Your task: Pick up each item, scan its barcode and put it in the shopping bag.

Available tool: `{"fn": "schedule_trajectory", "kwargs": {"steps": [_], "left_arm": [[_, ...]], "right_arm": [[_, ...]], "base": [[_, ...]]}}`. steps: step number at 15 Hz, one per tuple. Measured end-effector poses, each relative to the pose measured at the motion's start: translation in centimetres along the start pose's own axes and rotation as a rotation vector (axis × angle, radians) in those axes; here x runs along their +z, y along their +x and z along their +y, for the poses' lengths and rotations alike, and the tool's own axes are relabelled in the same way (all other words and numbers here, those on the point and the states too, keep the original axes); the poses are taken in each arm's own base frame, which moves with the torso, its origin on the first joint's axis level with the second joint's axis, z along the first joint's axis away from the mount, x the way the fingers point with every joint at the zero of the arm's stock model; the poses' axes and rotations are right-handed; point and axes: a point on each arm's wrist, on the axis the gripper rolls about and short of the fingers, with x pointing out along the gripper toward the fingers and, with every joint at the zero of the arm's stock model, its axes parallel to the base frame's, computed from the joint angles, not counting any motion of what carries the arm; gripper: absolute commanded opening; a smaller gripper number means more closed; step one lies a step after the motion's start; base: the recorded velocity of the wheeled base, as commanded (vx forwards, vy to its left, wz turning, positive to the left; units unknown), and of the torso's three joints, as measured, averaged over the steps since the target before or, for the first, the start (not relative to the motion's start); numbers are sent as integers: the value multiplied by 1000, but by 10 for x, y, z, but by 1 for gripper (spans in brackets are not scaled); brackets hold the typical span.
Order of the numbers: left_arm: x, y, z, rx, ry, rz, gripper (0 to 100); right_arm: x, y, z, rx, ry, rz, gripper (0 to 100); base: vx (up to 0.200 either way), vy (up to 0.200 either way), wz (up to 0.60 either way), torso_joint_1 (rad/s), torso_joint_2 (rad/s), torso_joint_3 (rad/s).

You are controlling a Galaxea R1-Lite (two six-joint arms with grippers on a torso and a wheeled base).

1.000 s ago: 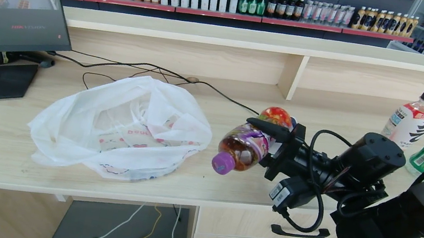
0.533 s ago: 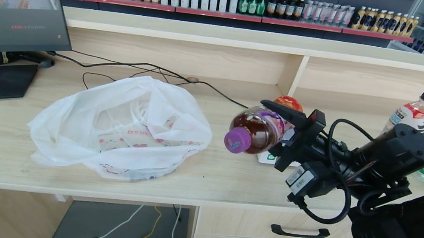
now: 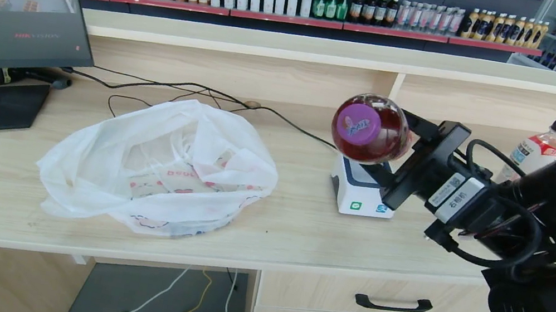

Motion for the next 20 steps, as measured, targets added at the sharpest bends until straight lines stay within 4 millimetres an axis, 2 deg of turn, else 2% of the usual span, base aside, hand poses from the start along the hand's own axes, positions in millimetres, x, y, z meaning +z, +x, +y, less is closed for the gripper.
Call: {"fn": "schedule_trajectory", "kwargs": {"steps": [3, 5, 8, 10, 13, 16, 20], "left_arm": [[0, 0, 0, 0, 0, 0, 100], [0, 0, 0, 0, 0, 0, 100], [0, 0, 0, 0, 0, 0, 100], [0, 0, 0, 0, 0, 0, 100], [0, 0, 0, 0, 0, 0, 100], [0, 0, 0, 0, 0, 0, 100], [0, 0, 0, 0, 0, 0, 100]], "right_arm": [[14, -6, -7, -68, 107, 67, 0], [25, -11, 0, -95, 180, 125, 0], [46, -9, 10, -204, 353, 238, 0], [64, -2, 18, -339, 578, 315, 0], [86, 4, 28, -485, 925, 326, 0], [88, -5, 35, -525, 1017, 378, 0], [90, -9, 33, -578, 1057, 388, 0]], "base": [[0, 0, 0, 0, 0, 0], [0, 0, 0, 0, 0, 0], [0, 0, 0, 0, 0, 0], [0, 0, 0, 0, 0, 0], [0, 0, 0, 0, 0, 0], [0, 0, 0, 0, 0, 0], [0, 0, 0, 0, 0, 0]]}}
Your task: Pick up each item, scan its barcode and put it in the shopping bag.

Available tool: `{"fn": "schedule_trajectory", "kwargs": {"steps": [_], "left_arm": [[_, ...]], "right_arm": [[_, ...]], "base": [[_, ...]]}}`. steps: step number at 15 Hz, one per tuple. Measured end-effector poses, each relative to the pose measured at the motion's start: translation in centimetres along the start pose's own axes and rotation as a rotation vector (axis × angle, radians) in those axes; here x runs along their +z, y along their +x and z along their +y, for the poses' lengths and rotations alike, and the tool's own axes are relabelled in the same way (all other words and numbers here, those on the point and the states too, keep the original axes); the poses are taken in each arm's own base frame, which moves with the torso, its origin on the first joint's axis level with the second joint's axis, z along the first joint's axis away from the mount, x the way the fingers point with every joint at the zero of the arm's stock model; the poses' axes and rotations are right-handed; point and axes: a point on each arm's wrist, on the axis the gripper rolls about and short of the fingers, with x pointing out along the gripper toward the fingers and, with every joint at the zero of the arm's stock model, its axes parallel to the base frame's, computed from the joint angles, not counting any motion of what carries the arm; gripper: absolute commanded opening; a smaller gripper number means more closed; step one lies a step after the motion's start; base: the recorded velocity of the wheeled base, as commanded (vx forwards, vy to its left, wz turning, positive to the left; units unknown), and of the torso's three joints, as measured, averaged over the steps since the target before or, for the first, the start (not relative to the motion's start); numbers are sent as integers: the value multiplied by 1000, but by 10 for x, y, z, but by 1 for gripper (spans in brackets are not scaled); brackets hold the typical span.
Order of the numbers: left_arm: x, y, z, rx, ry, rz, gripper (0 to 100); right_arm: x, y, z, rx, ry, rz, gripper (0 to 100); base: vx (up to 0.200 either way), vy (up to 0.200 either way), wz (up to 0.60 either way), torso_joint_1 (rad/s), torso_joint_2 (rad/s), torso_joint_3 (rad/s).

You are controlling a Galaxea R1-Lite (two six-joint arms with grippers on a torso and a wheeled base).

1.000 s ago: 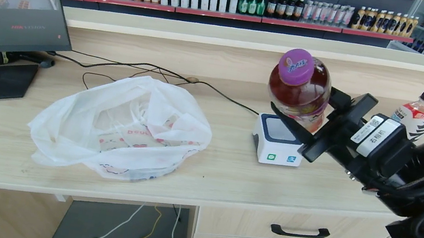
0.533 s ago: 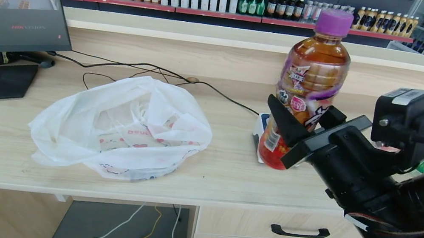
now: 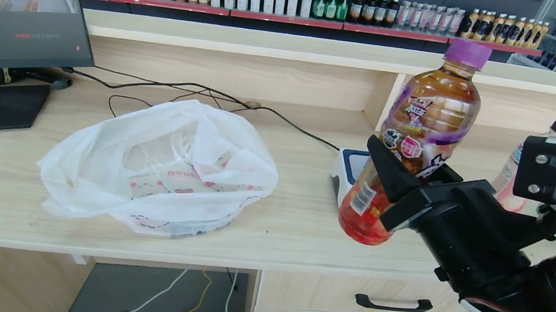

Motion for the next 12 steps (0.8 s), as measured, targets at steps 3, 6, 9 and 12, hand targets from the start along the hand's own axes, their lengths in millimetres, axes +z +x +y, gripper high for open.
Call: {"fn": "schedule_trajectory", "kwargs": {"steps": [3, 6, 9, 12], "left_arm": [[0, 0, 0, 0, 0, 0, 100], [0, 0, 0, 0, 0, 0, 100], [0, 0, 0, 0, -3, 0, 100], [0, 0, 0, 0, -4, 0, 100]], "right_arm": [[2, 0, -1, -22, 6, -8, 0], [4, 3, -4, -37, 6, -20, 0], [4, 4, -7, -51, 4, -21, 0], [4, 4, -8, -56, 1, -19, 0]], "base": [[0, 0, 0, 0, 0, 0], [0, 133, 0, 2, 2, 3], [0, 200, 0, 2, 7, 5], [0, 200, 0, 7, 5, 1]]}}
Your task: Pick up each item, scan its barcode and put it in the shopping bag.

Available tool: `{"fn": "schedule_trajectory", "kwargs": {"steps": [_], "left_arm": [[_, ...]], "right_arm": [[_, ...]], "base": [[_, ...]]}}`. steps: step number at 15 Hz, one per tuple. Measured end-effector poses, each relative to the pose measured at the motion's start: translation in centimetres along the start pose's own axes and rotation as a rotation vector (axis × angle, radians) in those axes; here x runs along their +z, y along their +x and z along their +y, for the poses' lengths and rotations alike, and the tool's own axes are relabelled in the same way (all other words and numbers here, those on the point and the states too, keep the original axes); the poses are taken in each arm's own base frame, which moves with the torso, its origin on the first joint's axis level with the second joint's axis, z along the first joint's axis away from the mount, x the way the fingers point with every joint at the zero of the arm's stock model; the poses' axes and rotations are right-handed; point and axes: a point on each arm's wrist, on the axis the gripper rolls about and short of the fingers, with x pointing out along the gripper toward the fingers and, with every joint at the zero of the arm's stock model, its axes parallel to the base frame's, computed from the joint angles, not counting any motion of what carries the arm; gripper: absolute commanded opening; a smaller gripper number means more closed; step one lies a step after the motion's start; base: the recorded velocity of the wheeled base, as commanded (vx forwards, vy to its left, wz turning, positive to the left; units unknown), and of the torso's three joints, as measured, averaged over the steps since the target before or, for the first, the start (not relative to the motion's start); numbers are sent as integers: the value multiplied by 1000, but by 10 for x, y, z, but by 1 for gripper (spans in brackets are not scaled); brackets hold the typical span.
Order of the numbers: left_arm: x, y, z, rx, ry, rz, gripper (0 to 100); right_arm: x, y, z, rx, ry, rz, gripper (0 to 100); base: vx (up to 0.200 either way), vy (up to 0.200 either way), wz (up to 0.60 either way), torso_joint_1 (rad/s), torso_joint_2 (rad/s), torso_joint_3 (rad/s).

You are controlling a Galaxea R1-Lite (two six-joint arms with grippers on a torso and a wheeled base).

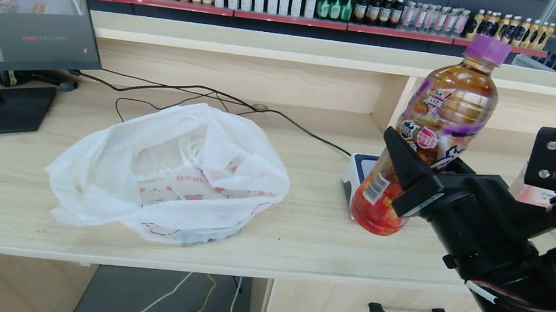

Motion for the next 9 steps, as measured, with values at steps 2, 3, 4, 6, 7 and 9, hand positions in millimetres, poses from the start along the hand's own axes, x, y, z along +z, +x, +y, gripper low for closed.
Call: {"fn": "schedule_trajectory", "kwargs": {"steps": [2, 3, 4, 6, 7, 9], "left_arm": [[0, 0, 0, 0, 0, 0, 100], [0, 0, 0, 0, 0, 0, 100], [0, 0, 0, 0, 0, 0, 100], [0, 0, 0, 0, 0, 0, 100], [0, 0, 0, 0, 0, 0, 100], [0, 0, 0, 0, 1, 0, 100]], "right_arm": [[0, 1, 1, 6, 2, -3, 0], [-1, 1, 0, 1, 1, -4, 0], [-1, 1, 1, 3, 0, -1, 0], [-1, 1, 1, 3, 0, -1, 0], [-1, 2, 1, 4, 0, 0, 0], [-2, 2, 1, 3, -2, 0, 0]], "base": [[0, 200, 0, 2, 5, 0], [0, 200, 0, -7, 2, 2], [0, 200, 0, 7, 7, 2], [0, 200, 0, 0, 5, 2], [0, 200, 0, 2, 2, 2], [0, 200, 0, 5, 2, 2]]}}
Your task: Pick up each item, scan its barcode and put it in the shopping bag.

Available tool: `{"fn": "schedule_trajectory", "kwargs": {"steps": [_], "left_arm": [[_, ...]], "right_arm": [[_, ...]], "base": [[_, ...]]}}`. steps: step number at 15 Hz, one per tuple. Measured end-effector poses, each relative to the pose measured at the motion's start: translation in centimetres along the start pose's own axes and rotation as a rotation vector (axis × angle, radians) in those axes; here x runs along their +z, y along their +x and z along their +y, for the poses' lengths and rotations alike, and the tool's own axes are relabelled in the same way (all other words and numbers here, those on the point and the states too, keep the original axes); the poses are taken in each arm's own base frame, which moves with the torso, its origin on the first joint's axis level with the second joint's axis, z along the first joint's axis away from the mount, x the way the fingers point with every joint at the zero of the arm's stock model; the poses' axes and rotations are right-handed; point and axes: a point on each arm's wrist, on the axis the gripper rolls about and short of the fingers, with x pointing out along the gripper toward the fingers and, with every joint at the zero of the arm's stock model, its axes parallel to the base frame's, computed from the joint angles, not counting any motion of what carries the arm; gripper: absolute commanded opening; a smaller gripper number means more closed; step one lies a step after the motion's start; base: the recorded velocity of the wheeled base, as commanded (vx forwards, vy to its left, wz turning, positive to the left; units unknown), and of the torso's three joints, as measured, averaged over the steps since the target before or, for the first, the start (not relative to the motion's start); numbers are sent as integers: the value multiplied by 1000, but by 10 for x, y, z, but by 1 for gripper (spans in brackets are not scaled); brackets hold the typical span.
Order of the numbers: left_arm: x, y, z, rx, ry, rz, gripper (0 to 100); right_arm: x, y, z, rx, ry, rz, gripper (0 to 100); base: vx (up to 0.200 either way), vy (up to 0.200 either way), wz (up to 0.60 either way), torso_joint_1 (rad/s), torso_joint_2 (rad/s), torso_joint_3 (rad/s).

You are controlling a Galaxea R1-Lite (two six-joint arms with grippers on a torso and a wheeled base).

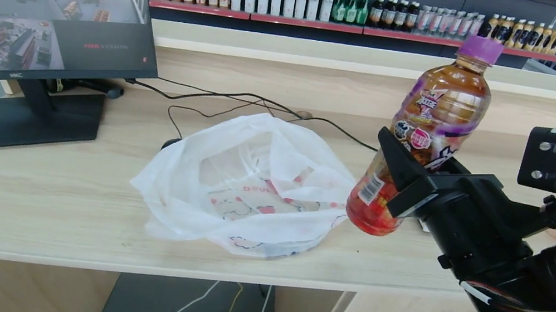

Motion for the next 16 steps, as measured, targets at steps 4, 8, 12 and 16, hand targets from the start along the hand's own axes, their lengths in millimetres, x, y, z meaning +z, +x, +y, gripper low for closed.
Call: {"fn": "schedule_trajectory", "kwargs": {"steps": [4, 8, 12, 16], "left_arm": [[0, 0, 0, 0, 1, 0, 100], [0, 0, 0, 0, 2, 0, 100], [0, 0, 0, 0, 3, 0, 100], [0, 0, 0, 0, 3, 0, 100]], "right_arm": [[0, 2, 1, 2, -16, -4, 0], [-4, 1, 3, 9, -49, 12, 0], [-8, 9, 27, 87, -98, -3, 0], [-20, 42, 47, 99, -91, -56, 0]], "base": [[0, 0, 0, 0, 0, 0], [0, 0, 0, 0, 0, 0], [0, 0, 0, 0, 0, 0], [0, 0, 0, 0, 0, 0]]}}
